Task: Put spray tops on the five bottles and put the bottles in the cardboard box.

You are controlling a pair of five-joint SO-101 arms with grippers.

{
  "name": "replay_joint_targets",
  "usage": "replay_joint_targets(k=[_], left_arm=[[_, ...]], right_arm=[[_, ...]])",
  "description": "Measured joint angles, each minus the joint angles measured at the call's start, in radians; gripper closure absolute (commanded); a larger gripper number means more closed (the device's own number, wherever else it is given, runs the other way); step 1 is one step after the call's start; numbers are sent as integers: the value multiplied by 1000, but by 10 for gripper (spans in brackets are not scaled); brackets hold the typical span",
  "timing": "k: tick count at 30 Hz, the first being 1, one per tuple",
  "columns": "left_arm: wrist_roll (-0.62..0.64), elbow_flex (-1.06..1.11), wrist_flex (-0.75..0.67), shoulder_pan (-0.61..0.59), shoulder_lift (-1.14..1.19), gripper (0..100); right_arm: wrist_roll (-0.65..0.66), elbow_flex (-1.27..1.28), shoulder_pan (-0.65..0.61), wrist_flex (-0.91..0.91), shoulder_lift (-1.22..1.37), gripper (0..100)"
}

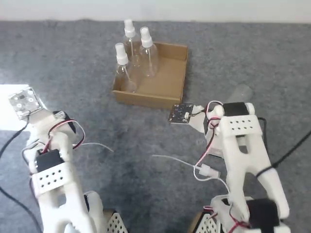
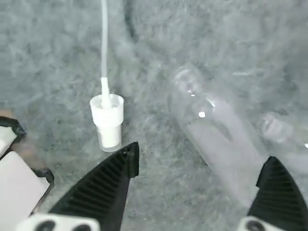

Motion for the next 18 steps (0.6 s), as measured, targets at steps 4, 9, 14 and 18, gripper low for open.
replay_joint_targets(k=[4,9,14,18], left_arm=[[0,0,0,0,0,986],[0,0,0,0,0,985],[0,0,0,0,0,985],[0,0,0,0,0,985]], right_arm=[[8,0,0,-57,87,676],[9,-6,0,-127,173,794],[11,-31,-2,-155,209,848],[-26,-35,-2,-153,210,883]])
